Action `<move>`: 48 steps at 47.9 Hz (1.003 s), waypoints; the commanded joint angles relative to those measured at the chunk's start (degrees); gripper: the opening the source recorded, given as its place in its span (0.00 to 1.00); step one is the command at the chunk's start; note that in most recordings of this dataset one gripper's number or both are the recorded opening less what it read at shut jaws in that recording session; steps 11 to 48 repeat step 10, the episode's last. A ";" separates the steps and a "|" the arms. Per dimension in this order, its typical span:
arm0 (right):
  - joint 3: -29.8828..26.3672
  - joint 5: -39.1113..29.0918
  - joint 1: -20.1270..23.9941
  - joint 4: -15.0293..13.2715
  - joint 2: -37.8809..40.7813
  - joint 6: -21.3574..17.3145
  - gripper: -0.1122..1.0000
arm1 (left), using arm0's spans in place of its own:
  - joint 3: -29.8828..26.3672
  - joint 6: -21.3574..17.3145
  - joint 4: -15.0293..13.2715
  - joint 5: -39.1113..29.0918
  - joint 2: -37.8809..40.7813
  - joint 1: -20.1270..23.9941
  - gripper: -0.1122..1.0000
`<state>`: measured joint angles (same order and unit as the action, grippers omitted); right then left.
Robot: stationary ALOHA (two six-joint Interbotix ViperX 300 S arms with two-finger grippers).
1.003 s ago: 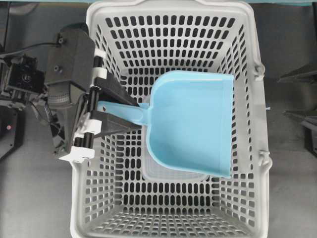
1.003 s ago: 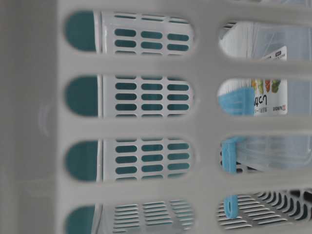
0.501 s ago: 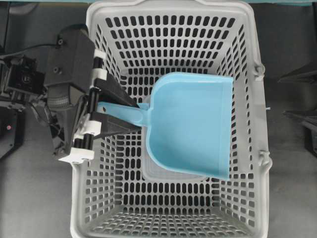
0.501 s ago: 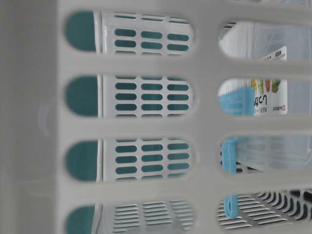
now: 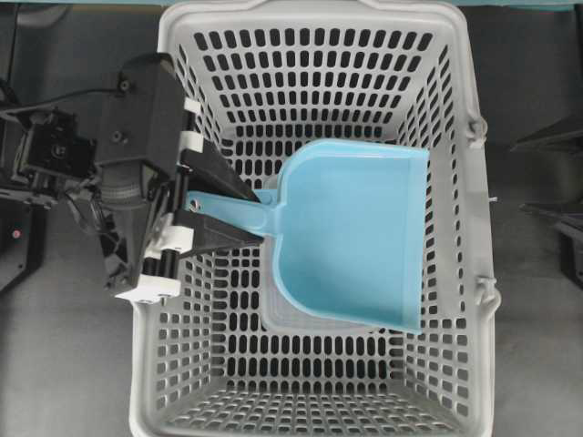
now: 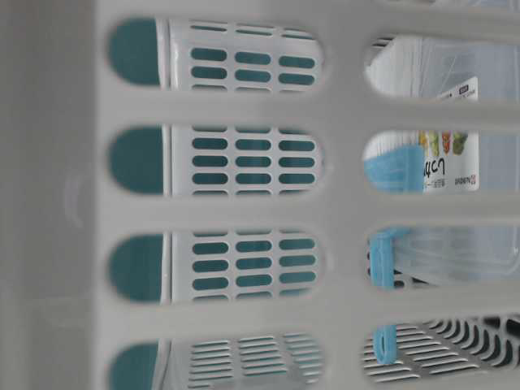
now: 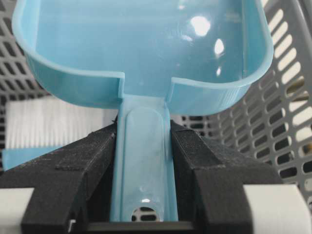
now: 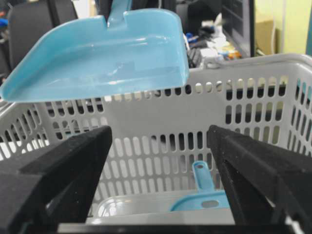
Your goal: Pick up the dustpan from the shopping basket with the left arm.
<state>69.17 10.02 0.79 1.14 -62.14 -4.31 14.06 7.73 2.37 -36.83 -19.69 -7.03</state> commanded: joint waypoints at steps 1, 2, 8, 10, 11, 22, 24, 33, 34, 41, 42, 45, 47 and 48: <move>-0.26 0.26 0.09 0.18 0.35 -0.09 0.79 | -0.62 0.00 0.18 0.53 -0.44 -0.18 0.36; -0.26 0.26 0.09 0.18 0.44 -0.09 0.79 | -0.62 0.00 0.26 0.53 -0.44 -0.18 0.36; -0.18 0.35 0.09 0.18 0.35 -0.09 0.79 | -0.79 0.00 0.26 0.53 -0.09 -0.18 0.36; -0.18 0.35 0.09 0.18 0.35 -0.09 0.79 | -0.79 0.00 0.26 0.53 0.09 -0.18 0.36; -0.18 0.35 0.09 0.18 0.35 -0.09 0.79 | -0.79 0.00 0.26 0.53 0.09 -0.18 0.36; -0.18 0.35 0.09 0.18 0.35 -0.09 0.79 | -0.79 0.00 0.26 0.53 0.09 -0.18 0.36; -0.18 0.35 0.09 0.18 0.35 -0.09 0.79 | -0.79 0.00 0.26 0.53 0.09 -0.18 0.36; -0.18 0.35 0.09 0.18 0.35 -0.09 0.79 | -0.79 0.00 0.26 0.53 0.09 -0.18 0.36; -0.18 0.35 0.09 0.18 0.35 -0.09 0.79 | -0.79 0.00 0.26 0.53 0.09 -0.18 0.36; -0.18 0.35 0.09 0.18 0.35 -0.09 0.79 | -0.79 0.00 0.26 0.53 0.09 -0.18 0.36; -0.18 0.35 0.09 0.18 0.35 -0.09 0.79 | -0.79 0.00 0.26 0.53 0.09 -0.18 0.36; -0.18 0.35 0.09 0.18 0.35 -0.09 0.79 | -0.79 0.00 0.26 0.53 0.09 -0.18 0.36; -0.18 0.35 0.09 0.18 0.35 -0.09 0.79 | -0.79 0.00 0.26 0.53 0.09 -0.18 0.36; -0.18 0.35 0.09 0.18 0.35 -0.09 0.79 | -0.79 0.00 0.26 0.53 0.09 -0.18 0.36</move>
